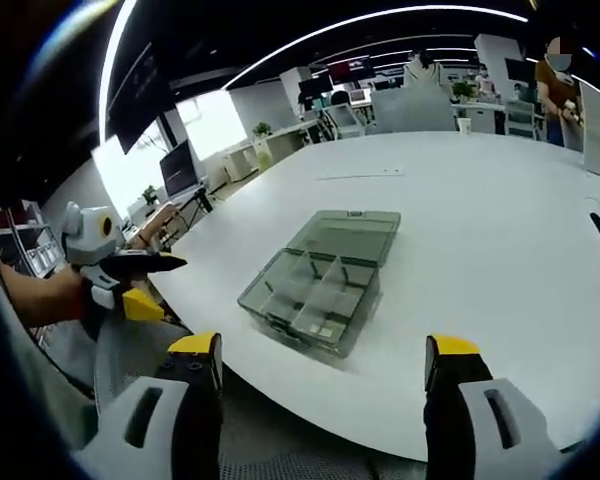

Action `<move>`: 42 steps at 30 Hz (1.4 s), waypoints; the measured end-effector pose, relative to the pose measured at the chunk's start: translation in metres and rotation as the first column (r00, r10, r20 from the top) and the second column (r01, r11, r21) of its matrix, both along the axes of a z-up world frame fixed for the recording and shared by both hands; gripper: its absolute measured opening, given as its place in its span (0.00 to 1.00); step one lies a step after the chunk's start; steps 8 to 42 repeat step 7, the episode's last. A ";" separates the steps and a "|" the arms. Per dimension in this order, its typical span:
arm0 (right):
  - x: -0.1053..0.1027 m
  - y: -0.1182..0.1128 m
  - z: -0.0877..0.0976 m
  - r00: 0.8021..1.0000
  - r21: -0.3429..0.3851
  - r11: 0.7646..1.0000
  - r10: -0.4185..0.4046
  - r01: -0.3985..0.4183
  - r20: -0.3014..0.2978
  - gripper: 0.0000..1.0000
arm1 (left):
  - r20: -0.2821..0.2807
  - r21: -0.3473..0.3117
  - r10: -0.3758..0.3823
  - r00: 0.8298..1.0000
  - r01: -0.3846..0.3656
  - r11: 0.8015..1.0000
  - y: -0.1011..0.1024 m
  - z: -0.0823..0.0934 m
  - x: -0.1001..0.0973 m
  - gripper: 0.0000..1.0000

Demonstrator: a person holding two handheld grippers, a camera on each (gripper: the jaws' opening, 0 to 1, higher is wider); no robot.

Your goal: Insert the divider into the dual guide fixture by aligning both edges with the guide slots and pushing it downward to the bottom, including one-sided entry, uneven engagement, binding, and posture correction.

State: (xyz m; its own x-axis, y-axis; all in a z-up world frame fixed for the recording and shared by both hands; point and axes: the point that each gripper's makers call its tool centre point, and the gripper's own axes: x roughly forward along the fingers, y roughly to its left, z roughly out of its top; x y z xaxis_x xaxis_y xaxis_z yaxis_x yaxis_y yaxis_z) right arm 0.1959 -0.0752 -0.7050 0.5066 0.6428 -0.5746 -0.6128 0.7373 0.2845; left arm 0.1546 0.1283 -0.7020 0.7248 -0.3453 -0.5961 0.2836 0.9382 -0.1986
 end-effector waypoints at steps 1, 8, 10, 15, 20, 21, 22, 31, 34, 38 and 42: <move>0.000 0.000 0.000 1.000 0.001 1.000 0.001 -0.001 -0.001 0.82 | -0.005 0.002 0.004 1.000 -0.004 1.000 0.001 -0.001 -0.001 0.98; -0.001 0.000 -0.001 1.000 -0.003 1.000 0.000 0.000 0.003 0.82 | -0.008 0.002 0.008 1.000 -0.008 1.000 0.002 -0.002 -0.002 0.98; -0.001 0.000 -0.001 1.000 -0.003 1.000 0.000 0.000 0.003 0.82 | -0.008 0.002 0.008 1.000 -0.008 1.000 0.002 -0.002 -0.002 0.98; -0.001 0.000 -0.001 1.000 -0.003 1.000 0.000 0.000 0.003 0.82 | -0.008 0.002 0.008 1.000 -0.008 1.000 0.002 -0.002 -0.002 0.98; -0.001 0.000 -0.001 1.000 -0.003 1.000 0.000 0.000 0.003 0.82 | -0.008 0.002 0.008 1.000 -0.008 1.000 0.002 -0.002 -0.002 0.98; -0.001 0.000 -0.001 1.000 -0.003 1.000 0.000 0.000 0.003 0.82 | -0.008 0.002 0.008 1.000 -0.008 1.000 0.002 -0.002 -0.002 0.98; -0.001 0.000 -0.001 1.000 -0.003 1.000 0.000 0.000 0.003 0.82 | -0.008 0.002 0.008 1.000 -0.008 1.000 0.002 -0.002 -0.002 0.98; -0.001 0.000 -0.001 1.000 -0.003 1.000 0.000 0.000 0.003 0.82 | -0.008 0.002 0.008 1.000 -0.008 1.000 0.002 -0.002 -0.002 0.98; -0.001 0.000 -0.001 1.000 -0.003 1.000 0.000 0.000 0.003 0.82 | -0.008 0.002 0.008 1.000 -0.008 1.000 0.002 -0.002 -0.002 0.98; -0.001 0.000 -0.001 1.000 -0.003 1.000 0.000 0.000 0.003 0.82 | -0.008 0.002 0.008 1.000 -0.008 1.000 0.002 -0.002 -0.002 0.98; -0.001 0.000 -0.001 1.000 -0.003 1.000 0.000 0.000 0.003 0.82 | -0.008 0.002 0.008 1.000 -0.008 1.000 0.002 -0.002 -0.002 0.98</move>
